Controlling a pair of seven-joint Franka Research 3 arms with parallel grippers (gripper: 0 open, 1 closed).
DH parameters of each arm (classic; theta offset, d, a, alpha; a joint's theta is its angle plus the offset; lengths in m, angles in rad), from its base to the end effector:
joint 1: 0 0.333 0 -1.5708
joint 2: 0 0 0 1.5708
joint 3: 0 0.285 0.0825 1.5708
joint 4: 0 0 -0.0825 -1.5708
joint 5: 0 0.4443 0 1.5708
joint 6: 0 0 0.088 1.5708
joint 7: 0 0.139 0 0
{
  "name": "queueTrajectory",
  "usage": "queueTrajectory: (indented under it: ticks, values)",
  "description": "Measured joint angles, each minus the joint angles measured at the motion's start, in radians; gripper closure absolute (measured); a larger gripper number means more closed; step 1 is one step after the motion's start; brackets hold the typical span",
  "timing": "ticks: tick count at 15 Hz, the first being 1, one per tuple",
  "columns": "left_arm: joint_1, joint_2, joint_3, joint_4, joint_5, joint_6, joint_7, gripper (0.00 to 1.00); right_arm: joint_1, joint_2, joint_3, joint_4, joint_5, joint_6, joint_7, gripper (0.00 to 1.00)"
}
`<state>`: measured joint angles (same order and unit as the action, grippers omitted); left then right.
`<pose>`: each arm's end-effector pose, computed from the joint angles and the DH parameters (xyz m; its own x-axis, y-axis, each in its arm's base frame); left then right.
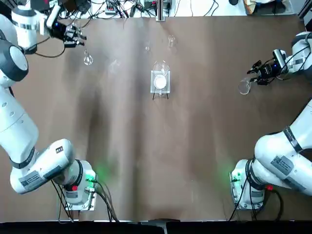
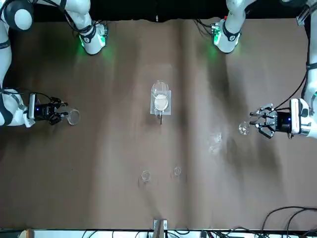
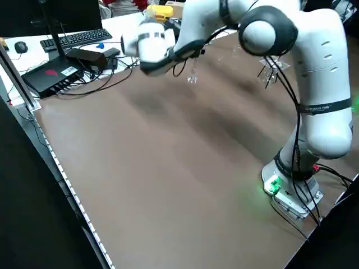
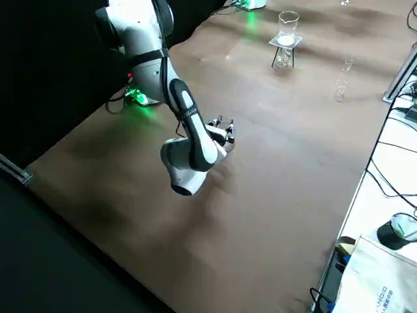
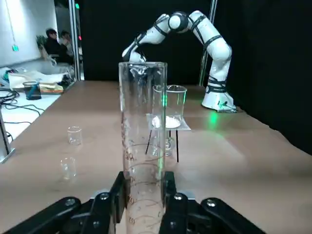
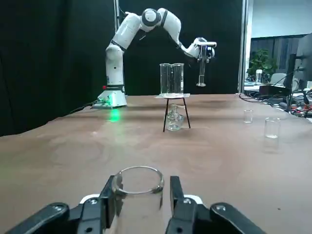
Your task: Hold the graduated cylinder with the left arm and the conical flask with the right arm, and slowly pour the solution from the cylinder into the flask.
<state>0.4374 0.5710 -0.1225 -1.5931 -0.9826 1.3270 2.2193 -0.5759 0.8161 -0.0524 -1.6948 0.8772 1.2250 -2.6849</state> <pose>0.6421 0.0799 0.2583 0.0154 -0.2676 0.9634 -0.9794 0.1901 0.0684 0.4998 -0.2122 0.0645 -0.0060 0.1093 0.9940 0.9890 0.1476 -0.0102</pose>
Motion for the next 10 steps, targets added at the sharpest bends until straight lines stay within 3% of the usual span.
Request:
queueTrajectory:
  ticks: [4, 10]
  values:
    - [-0.109, -0.086, 0.000, -0.001, 0.013, 0.077, -0.109, 0.66, -0.001, 0.002, -0.002, 0.011, 0.001, 0.000, 0.000, 0.52]
    - [-0.298, -0.175, -0.002, -0.004, 0.113, 0.225, -0.340, 0.66, -0.007, 0.002, -0.007, 0.027, 0.001, 0.000, 0.001, 0.53]
